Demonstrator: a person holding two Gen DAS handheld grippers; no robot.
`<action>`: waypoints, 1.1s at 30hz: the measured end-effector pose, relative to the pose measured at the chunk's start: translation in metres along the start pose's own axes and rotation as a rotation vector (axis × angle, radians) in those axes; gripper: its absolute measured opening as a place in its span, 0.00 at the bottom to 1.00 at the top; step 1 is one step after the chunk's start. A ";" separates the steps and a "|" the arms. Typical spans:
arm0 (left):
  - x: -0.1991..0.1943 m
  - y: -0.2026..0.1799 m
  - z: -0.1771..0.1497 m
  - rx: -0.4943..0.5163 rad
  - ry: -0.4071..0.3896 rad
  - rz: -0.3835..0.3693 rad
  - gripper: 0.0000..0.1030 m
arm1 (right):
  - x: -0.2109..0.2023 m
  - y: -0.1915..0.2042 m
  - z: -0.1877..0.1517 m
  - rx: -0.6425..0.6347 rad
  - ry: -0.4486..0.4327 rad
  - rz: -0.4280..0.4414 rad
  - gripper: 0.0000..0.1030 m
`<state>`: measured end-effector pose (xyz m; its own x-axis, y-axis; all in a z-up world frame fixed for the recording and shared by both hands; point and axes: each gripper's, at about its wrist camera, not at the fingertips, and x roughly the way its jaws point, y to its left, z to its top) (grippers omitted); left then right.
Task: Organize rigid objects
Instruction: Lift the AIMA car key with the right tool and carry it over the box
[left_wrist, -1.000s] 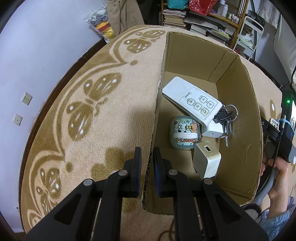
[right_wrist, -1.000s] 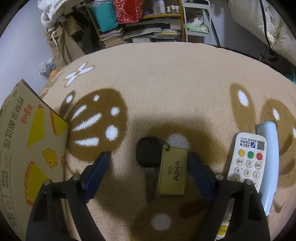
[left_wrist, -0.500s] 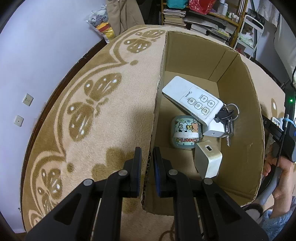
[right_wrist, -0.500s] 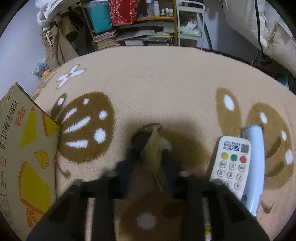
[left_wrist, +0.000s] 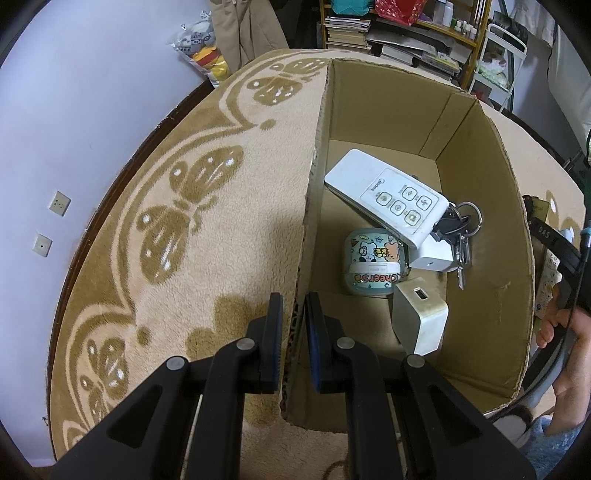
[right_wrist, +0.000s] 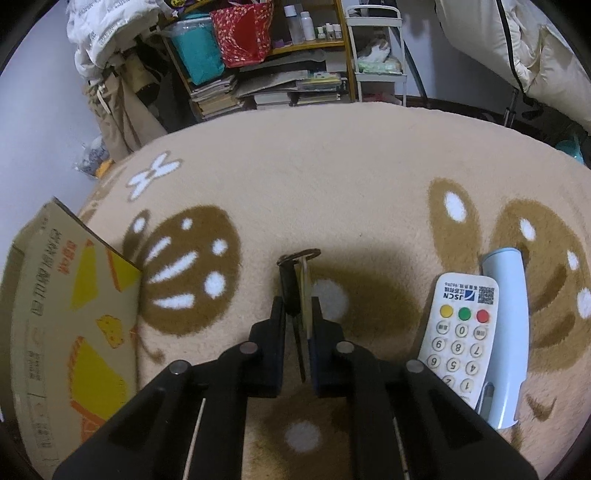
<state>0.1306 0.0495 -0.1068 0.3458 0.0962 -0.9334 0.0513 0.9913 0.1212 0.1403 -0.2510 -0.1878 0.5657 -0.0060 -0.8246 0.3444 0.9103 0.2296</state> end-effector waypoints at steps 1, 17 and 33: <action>0.000 0.000 0.000 0.001 -0.001 0.001 0.12 | -0.001 0.002 0.001 -0.002 -0.001 0.006 0.12; 0.000 -0.001 0.001 0.009 -0.002 0.012 0.12 | -0.088 0.055 -0.004 -0.115 -0.126 0.243 0.12; 0.000 -0.004 0.000 0.028 -0.010 0.035 0.12 | -0.112 0.136 -0.044 -0.400 -0.099 0.431 0.12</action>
<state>0.1300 0.0451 -0.1074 0.3571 0.1295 -0.9251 0.0654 0.9845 0.1630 0.0904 -0.1086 -0.0867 0.6658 0.3773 -0.6437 -0.2301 0.9245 0.3039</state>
